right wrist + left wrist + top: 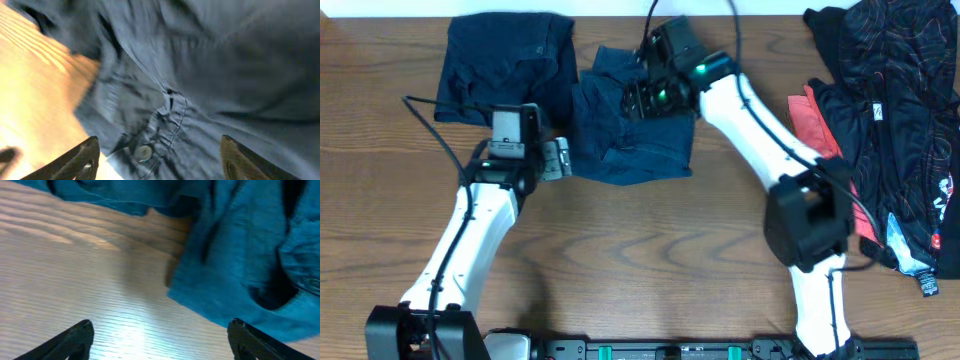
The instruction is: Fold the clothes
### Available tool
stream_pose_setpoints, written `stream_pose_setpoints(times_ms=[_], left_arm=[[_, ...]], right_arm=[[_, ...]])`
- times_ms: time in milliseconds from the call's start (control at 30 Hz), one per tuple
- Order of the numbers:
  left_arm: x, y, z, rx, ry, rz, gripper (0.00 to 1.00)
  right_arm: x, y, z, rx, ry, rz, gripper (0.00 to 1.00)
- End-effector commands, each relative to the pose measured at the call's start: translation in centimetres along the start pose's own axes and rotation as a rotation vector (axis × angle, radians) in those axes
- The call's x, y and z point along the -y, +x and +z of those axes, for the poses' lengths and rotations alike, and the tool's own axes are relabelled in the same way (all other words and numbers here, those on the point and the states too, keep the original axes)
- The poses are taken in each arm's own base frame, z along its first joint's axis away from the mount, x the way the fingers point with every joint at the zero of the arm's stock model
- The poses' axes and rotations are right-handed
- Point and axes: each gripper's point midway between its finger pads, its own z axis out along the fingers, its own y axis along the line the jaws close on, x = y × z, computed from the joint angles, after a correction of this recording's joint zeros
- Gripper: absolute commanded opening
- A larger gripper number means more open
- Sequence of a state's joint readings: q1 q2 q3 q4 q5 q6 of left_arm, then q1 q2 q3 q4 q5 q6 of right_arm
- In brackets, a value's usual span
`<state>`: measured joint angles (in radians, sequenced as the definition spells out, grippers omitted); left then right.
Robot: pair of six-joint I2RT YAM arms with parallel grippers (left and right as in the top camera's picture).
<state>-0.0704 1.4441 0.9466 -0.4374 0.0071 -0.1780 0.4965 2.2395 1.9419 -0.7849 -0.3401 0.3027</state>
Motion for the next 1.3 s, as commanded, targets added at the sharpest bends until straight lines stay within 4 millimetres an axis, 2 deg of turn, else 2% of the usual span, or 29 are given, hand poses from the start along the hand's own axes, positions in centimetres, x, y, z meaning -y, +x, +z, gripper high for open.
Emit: stream_pose_setpoints(times_ms=[0,100,200,300,433,533,633,733,900,967,1033,1133,1267], left_arm=[[-1.6,-0.8,-0.3,0.016,-0.034,-0.028,0.89],[-2.3,-0.6,-0.3,0.005,-0.045,-0.042,0.89],[-2.1,-0.6,-0.3,0.0,-0.032,-0.043,0.89],[-1.7,-0.5,-0.3,-0.005,-0.009,-0.042,0.89],[-1.2,-0.3,-0.3,-0.013,0.021,-0.04,0.89],[-0.1,-0.1,-0.3,-0.029,0.083,-0.034,0.89],[1.1,0.3,-0.2,-0.049,0.148,-0.007,0.89],[1.5,0.7,0.1,-0.07,0.177,-0.002,0.89],[2.0,1.6,1.2,-0.117,0.204,-0.001,0.89],[2.7,1.9,1.6,-0.133,0.247,0.005,0.89],[3.9,2.1,1.9,-0.147,0.316,0.014,0.89],[5.3,2.4,2.7,-0.163,0.388,0.041,0.9],[7.8,3.1,3.9,-0.179,0.49,0.1,0.98]], right_arm=[[0.9,3.5,4.2,-0.132,-0.011,0.012,0.77],[1.3,5.4,5.4,-0.21,-0.025,0.042,0.76],[1.9,7.0,5.1,-0.274,-0.001,0.067,0.77],[2.6,9.3,4.3,-0.367,0.037,0.072,0.81],[5.6,12.3,2.4,-0.496,0.191,0.069,0.84],[6.1,13.0,1.6,-0.537,0.194,0.05,0.85],[4.8,12.3,0.7,-0.519,0.111,0.01,0.86],[3.2,10.8,-1.4,-0.455,0.056,-0.017,0.9],[1.1,6.9,-7.9,-0.266,0.028,-0.053,0.96],[0.9,5.3,-10.9,-0.177,0.024,-0.044,0.98],[1.1,3.7,-13.7,-0.085,0.024,-0.037,0.99],[2.7,1.9,-17.2,0.021,0.037,-0.012,0.99],[5.1,1.6,-19.5,0.059,0.062,0.045,0.99]])
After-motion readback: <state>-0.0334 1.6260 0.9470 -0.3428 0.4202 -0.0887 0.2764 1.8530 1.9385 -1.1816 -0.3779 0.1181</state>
